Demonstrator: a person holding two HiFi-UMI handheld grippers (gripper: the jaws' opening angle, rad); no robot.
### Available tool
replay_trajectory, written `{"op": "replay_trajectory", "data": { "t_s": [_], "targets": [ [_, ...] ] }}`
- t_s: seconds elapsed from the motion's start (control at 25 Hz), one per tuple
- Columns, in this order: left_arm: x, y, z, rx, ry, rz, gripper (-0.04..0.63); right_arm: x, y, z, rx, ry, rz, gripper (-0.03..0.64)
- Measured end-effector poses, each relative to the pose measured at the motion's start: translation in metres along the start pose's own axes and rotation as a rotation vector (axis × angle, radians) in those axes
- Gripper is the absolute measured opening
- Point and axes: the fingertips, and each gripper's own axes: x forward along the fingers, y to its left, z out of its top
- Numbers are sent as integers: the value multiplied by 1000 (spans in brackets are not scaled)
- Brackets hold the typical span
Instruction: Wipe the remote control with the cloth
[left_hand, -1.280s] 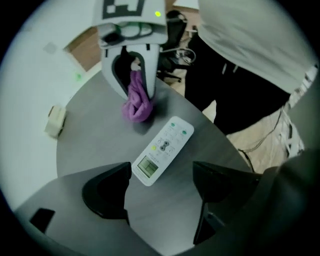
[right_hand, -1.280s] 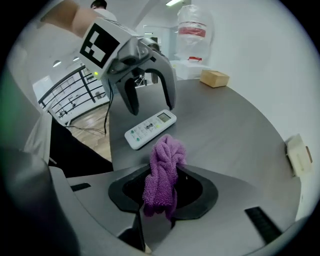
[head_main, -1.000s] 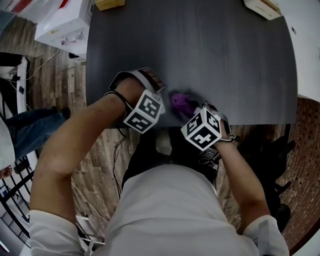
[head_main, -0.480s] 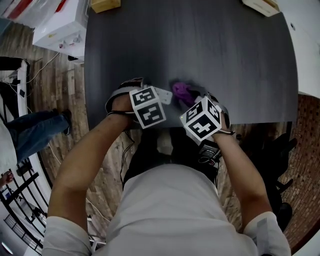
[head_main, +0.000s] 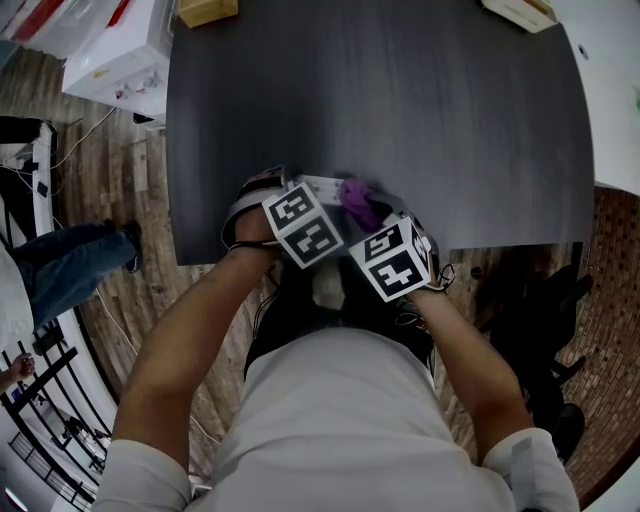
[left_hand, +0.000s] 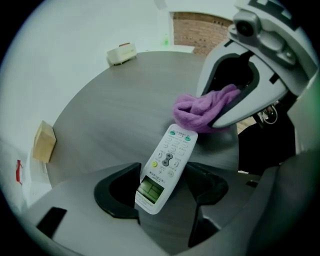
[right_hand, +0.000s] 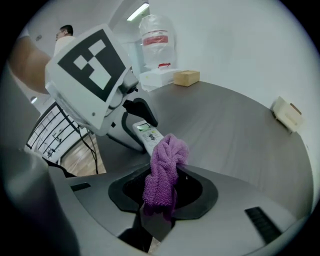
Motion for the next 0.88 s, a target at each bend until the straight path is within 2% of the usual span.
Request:
{"op": "replay_trajectory", "data": {
  "t_s": [0.08,0.16,0.28,0.44,0.52,0.88],
  "targets": [
    [0,0,0,4,1,12,284,-4,8,-5,30,-11,23,121],
    [0,0,0,-9,-7,22,284,-9,22,-9,59,-17,83,121],
    [-2,0,2,-84,-34,8,284,-13,42,-11,106,-39,175,121],
    [-1,-12,-6,-98,-17,-38,282,-5,24,-4,170,-68,105,121],
    [-2,-21,-12,-98,-19,-61,257,-2,11,2,173,-73,72,121],
    [-9,-39,-23,-104,-32,-76,252,6,-17,12,62,-33,18,121]
  ]
}}
